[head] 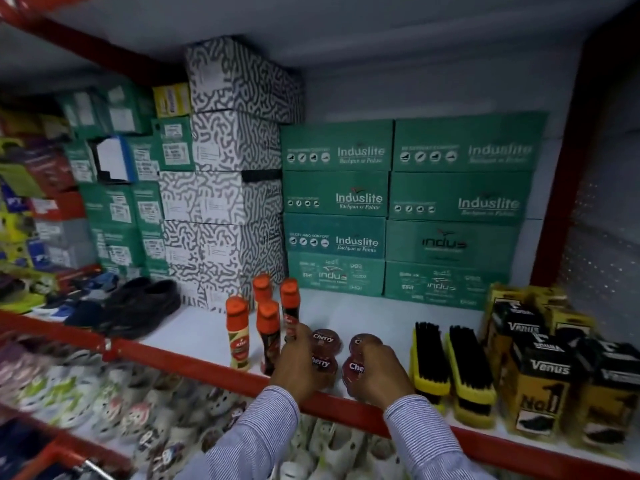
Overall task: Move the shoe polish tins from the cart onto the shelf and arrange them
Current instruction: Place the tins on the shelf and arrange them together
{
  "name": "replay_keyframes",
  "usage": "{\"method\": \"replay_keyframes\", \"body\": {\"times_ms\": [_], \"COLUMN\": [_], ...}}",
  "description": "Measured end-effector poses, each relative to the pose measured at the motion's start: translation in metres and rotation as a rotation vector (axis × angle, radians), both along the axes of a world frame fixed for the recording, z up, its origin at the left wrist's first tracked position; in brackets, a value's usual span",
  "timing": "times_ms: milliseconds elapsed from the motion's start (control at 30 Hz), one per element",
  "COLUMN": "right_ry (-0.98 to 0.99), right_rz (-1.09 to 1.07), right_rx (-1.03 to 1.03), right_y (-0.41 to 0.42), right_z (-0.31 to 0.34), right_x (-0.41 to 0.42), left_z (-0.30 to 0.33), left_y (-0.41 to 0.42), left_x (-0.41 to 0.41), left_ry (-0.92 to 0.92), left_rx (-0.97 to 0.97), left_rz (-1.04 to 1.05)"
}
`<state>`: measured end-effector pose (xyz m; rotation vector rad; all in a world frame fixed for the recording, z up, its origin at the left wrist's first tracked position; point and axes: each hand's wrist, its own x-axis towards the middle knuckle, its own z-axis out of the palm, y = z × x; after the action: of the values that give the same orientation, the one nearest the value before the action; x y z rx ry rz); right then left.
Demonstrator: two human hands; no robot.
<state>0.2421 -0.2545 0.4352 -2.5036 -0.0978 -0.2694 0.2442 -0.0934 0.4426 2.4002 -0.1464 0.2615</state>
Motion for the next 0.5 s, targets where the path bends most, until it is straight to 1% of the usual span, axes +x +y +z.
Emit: {"method": "replay_keyframes", "body": {"times_ms": [133,267,333,400,500], "right_ry": [0.005,0.034,0.041,0.006,0.045], "right_rz": [0.009,0.036,0.014,-0.029,-0.067], "right_rx": [0.037,0.024,0.012,0.028,0.025], "right_y": [-0.001,-0.010,-0.013,-0.012,-0.006], "right_z": [-0.012,-0.004,0.006,0.014,0.017], "right_x": [0.004,0.012,0.023,0.033,0.045], "left_z": [-0.005,0.006,0.010,0.009,0.004], "left_y": [0.004,0.006,0.002,-0.001,-0.002], "left_x": [0.007,0.014,0.027,0.041,0.056], "left_ry": [0.024,-0.059,-0.114,-0.105,-0.083], "left_rx": [0.049,0.099,0.133,0.156,0.192], "left_rz": [-0.038,-0.111,-0.123,-0.119,-0.144]}}
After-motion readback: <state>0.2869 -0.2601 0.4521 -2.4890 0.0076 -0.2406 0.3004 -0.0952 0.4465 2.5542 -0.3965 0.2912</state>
